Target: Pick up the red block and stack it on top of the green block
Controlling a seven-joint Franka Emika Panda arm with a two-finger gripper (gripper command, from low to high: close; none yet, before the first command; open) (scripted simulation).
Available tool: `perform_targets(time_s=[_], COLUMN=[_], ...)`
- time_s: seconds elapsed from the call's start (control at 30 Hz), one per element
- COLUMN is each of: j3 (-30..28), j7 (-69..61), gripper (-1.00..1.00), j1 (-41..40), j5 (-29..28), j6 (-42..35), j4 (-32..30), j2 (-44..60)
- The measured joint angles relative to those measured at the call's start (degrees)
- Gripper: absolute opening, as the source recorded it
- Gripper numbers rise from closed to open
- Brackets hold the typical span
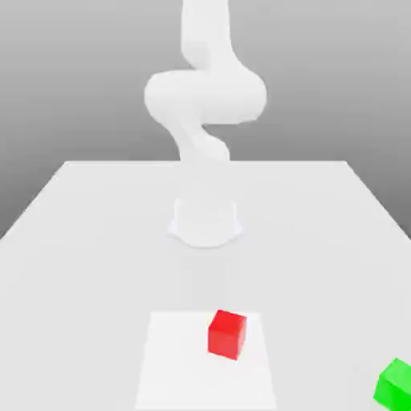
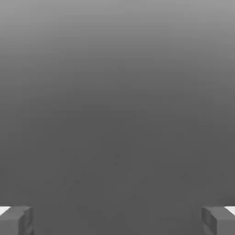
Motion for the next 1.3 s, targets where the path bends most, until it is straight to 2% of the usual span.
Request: perform_targets(time_s=[0.3, 0.53, 0.73, 0.93, 1.3], j3=[-3.5, -2.0, 0.2, 0.0, 0.3], j7=[0.4, 4.1, 12.1, 25.1, 25.8], gripper=[0.0, 0.0, 0.0, 0.0, 0.0], j1=[5.1, 7.0, 6.8, 5.6, 5.5], j5=[10.4, 13.7, 9.9, -2.2, -3.0], j6=[7.6, 13.6, 19.8, 25.7, 34.2], j4=[-8.0, -14.2, -19.8, -24.6, -23.2], j2=[16.0, 27.8, 36.4, 42.4, 52.0])
